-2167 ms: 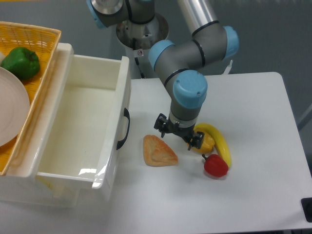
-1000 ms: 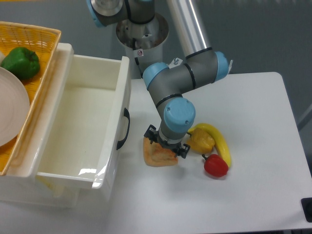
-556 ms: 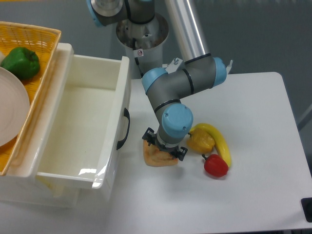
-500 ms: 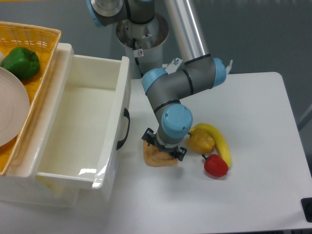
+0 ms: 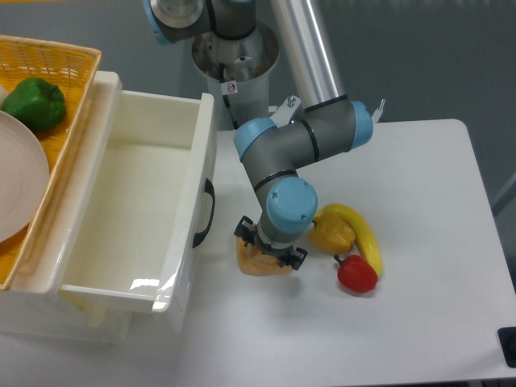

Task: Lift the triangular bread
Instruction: 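Lower the open gripper onto the bread and close on it, then lift the held bread up and carry it toward the banana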

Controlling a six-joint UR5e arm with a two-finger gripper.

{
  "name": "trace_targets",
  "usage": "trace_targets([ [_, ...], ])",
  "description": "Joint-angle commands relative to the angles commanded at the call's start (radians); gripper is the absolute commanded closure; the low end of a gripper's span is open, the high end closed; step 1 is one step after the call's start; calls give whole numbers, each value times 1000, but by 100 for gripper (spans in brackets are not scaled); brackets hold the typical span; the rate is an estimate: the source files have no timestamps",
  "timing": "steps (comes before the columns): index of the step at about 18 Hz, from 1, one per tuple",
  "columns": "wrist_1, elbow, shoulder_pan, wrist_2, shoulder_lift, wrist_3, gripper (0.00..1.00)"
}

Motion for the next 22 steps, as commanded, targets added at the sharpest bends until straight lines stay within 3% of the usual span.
trace_targets([
  [3, -2, 15, 0, 0, -2, -9, 41],
  [5, -2, 28, 0, 2, -9, -15, 62],
  [10, -6, 52, 5, 0, -18, -15, 93],
  [14, -24, 77, 18, 0, -14, -6, 94],
  [18, -103, 141, 34, 0, -6, 6, 94],
  [22, -159, 179, 60, -23, 27, 121, 94],
])
